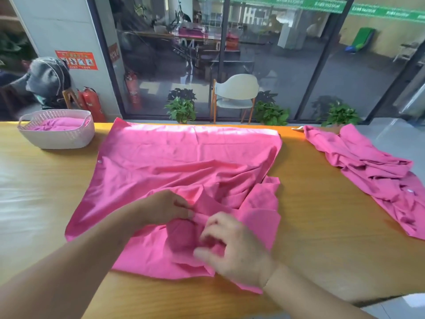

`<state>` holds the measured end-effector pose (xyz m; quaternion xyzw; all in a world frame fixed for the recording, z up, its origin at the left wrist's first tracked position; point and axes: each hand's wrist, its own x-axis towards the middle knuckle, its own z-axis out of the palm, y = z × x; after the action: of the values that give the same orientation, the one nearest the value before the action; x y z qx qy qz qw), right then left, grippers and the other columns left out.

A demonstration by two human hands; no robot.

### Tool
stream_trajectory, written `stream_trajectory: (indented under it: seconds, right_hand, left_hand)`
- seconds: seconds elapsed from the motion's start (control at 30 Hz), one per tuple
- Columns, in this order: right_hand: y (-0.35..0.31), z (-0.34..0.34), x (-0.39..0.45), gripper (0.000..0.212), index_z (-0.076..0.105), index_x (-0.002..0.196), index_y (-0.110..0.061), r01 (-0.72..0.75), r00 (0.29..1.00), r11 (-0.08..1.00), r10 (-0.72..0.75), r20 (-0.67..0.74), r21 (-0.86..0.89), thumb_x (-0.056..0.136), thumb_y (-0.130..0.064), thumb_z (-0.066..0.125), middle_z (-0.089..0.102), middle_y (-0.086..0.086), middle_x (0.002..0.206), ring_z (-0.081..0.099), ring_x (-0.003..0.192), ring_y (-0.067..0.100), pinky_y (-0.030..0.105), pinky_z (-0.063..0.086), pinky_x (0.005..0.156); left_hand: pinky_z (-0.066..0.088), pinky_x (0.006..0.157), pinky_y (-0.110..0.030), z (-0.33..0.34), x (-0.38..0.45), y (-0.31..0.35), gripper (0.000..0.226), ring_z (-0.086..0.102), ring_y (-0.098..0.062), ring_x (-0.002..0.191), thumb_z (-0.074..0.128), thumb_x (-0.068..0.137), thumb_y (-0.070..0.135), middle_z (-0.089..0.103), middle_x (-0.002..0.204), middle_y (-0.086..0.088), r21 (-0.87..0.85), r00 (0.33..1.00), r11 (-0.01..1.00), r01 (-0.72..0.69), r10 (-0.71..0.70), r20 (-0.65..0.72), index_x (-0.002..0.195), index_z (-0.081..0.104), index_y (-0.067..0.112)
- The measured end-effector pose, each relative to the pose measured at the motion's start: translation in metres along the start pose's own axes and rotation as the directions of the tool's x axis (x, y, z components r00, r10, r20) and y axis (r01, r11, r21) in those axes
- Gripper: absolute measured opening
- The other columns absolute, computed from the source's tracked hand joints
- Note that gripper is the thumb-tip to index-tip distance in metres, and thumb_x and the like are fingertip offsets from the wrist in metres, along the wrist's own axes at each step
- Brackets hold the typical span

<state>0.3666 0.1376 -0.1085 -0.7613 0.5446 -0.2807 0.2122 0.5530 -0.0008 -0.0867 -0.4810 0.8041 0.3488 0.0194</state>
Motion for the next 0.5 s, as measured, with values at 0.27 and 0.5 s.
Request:
stream_trajectory:
  seconds: [0.27,0.5]
  right_hand:
    - [0.034,-0.036,0.047,0.069,0.046,0.145,-0.027,-0.554,0.83,0.772,0.54,0.136,0.312,0.085,-0.046,0.073,0.045,-0.014,0.135,0.044,0.126,0.003,0.021,0.033,0.102]
    - [0.027,-0.094,0.077,0.056,0.075,0.103,-0.03,-0.484,0.773,0.863,0.5,0.39,-0.147,0.052,-0.05,0.086,0.074,-0.015,0.099,0.068,0.097,0.01,0.037,0.051,0.098]
  left_hand:
    - [0.049,0.073,-0.024,-0.014,-0.019,0.013,0.024,0.057,-0.014,0.072,0.062,0.088,0.005,0.071,0.081,-0.007,-0.677,0.935,0.712,-0.185,-0.084,-0.344,0.073,0.076,0.018]
    - [0.033,0.055,-0.029,-0.089,-0.023,0.037,0.023,0.043,-0.015,0.064,0.044,0.097,0.016,0.049,0.067,0.002,-0.633,0.783,0.675,-0.379,-0.131,-0.608,0.082,0.061,0.019]
